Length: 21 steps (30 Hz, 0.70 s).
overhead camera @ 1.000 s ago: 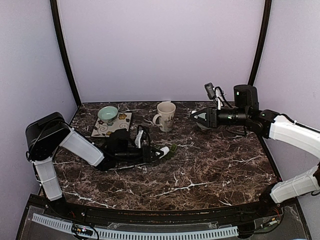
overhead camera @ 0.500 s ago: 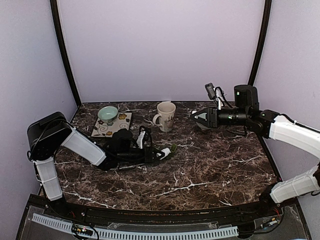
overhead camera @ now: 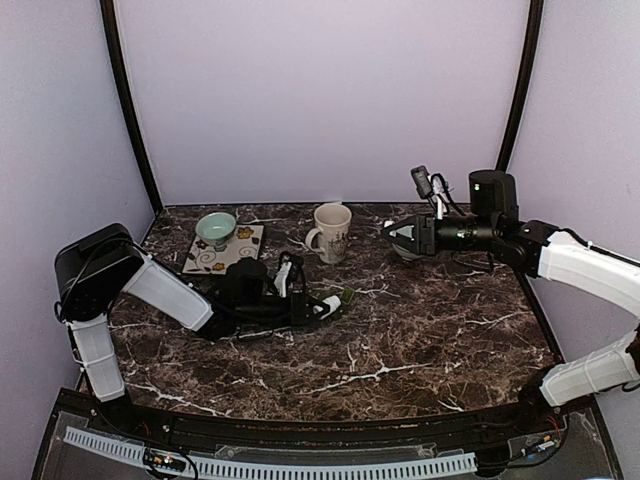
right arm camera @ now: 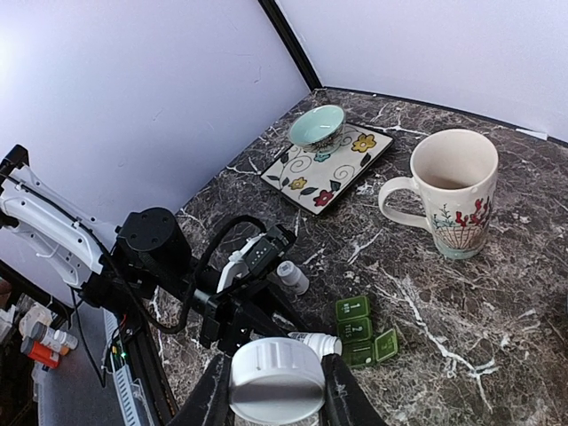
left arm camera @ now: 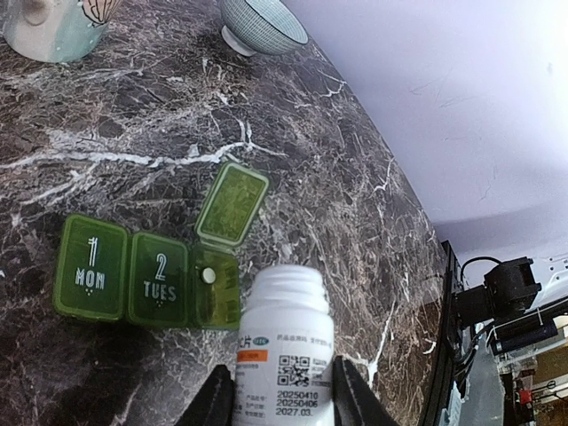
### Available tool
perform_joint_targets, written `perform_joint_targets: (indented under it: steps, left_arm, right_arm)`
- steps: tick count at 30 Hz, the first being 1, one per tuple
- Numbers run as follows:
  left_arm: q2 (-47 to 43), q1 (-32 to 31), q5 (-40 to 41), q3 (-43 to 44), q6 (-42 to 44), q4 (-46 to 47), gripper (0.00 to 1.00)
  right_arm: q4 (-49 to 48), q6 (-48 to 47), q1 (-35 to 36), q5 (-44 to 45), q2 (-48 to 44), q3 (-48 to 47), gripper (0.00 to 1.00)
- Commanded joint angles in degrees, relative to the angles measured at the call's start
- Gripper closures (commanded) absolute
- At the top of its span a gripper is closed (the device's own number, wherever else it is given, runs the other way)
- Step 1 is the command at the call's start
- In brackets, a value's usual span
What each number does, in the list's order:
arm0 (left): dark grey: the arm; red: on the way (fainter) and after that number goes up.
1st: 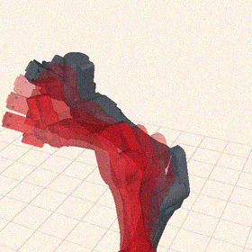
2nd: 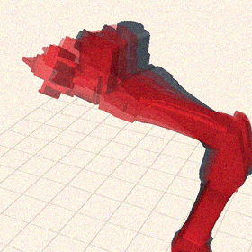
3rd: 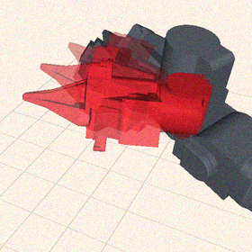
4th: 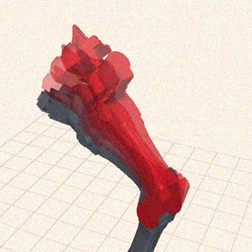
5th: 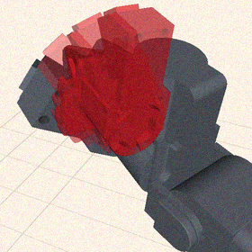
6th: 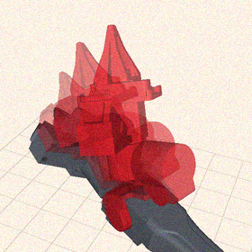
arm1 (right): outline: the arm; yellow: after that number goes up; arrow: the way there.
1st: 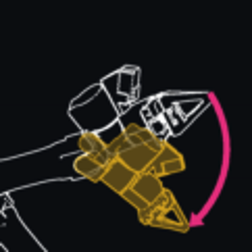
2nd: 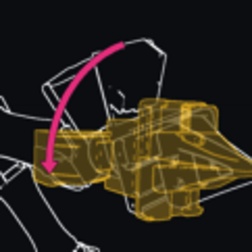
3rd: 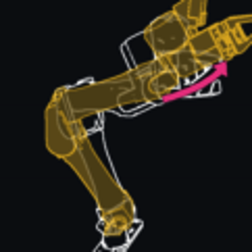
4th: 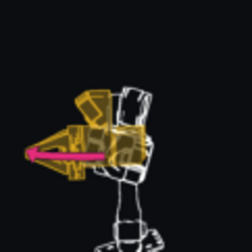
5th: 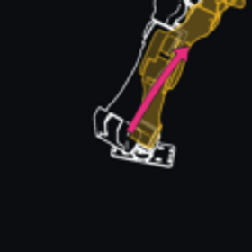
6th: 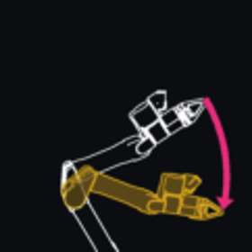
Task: Sort the pills into containers
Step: Pour the pill into the compartment of the pill container, then close the lid of the pill bottle on the pill bottle.
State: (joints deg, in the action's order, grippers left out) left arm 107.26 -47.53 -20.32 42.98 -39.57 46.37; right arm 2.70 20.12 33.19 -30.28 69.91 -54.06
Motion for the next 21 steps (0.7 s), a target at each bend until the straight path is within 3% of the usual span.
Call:
perform_joint_targets:
  steps: [1,8,21]
  left_arm:
    - [-0.9,-0.4,0.5,-0.1,1.0,1.0,0.89]
    - [-3.0,-0.4,-0.6,-2.1,0.8,5.1,0.89]
    - [-10.3,-0.1,-9.8,-3.2,0.4,9.2,0.89]
  right_arm:
    - [-2.7,0.3,-0.7,-1.3,0.4,0.7,0.87]
    - [-2.1,-0.1,-0.7,-2.4,1.2,0.2,0.87]
    - [3.4,-3.2,0.2,-5.7,2.9,-3.7,0.87]
